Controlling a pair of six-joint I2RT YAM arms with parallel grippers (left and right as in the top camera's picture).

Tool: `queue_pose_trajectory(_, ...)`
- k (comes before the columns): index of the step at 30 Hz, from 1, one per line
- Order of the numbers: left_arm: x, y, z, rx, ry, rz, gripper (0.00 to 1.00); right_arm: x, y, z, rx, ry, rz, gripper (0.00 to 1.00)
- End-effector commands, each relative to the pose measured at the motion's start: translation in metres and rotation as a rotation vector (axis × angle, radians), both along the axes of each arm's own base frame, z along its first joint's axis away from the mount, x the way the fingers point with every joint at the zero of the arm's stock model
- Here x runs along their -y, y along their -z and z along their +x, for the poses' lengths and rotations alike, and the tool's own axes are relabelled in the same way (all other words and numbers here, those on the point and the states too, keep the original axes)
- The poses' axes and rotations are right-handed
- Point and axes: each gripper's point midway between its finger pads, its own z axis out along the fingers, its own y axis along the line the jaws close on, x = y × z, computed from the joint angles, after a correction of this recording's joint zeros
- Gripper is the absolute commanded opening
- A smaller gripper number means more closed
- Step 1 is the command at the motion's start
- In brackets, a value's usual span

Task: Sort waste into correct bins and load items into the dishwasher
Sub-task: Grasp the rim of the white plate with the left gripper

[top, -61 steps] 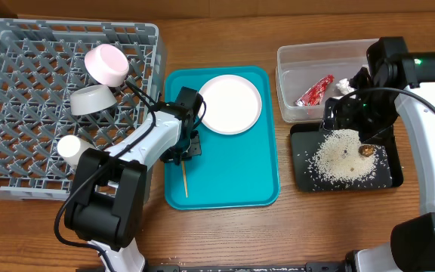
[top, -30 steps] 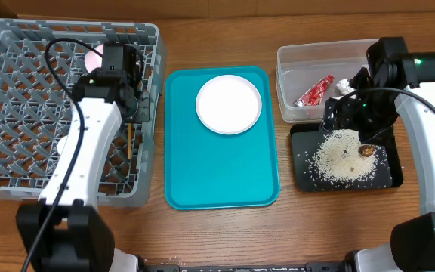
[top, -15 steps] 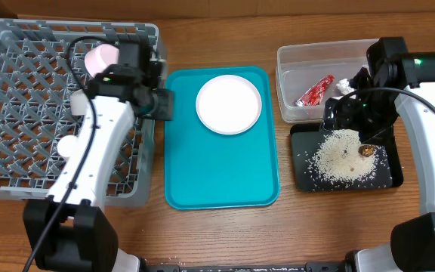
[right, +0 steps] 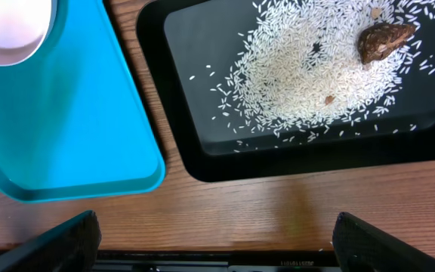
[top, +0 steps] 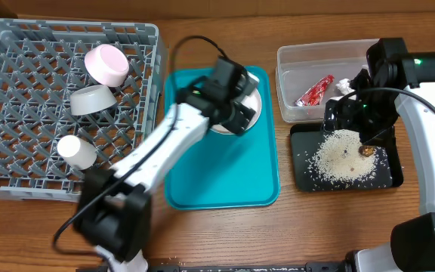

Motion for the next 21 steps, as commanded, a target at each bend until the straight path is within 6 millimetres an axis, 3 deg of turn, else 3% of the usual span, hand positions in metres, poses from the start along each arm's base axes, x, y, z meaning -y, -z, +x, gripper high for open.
queue_pose_trajectory(1, 0.007, 0.037, -0.002, -0.052, 0.034, 0.059, 0.77, 0.001, -0.010, -0.002, 0.038, 0.002, -0.007, 1.00)
queue_pose_trajectory(5, -0.001, 0.083, -0.015, -0.160, 0.035, 0.145, 0.75, 0.001, -0.010, -0.002, 0.038, 0.002, -0.007, 1.00)
queue_pose_trajectory(7, -0.007, 0.096, -0.024, -0.212, 0.036, 0.177, 0.68, 0.001, -0.010, -0.002, 0.039, 0.002, -0.007, 1.00)
queue_pose_trajectory(11, -0.015, 0.103, -0.038, -0.273, 0.036, 0.213, 0.49, 0.001, -0.010, -0.002, 0.039, 0.002, -0.007, 1.00)
queue_pose_trajectory(15, -0.019, 0.104, -0.046, -0.307, 0.039, 0.231, 0.21, 0.001, -0.010, -0.002, 0.039, 0.002, -0.007, 1.00)
queue_pose_trajectory(19, -0.020, 0.104, -0.048, -0.318, 0.026, 0.233, 0.14, 0.001, -0.010, -0.002, 0.039, 0.002, -0.007, 1.00)
queue_pose_trajectory(21, -0.019, 0.101, -0.046, -0.316, 0.009, 0.226, 0.05, 0.001, -0.010, -0.002, 0.038, 0.002, -0.007, 1.00)
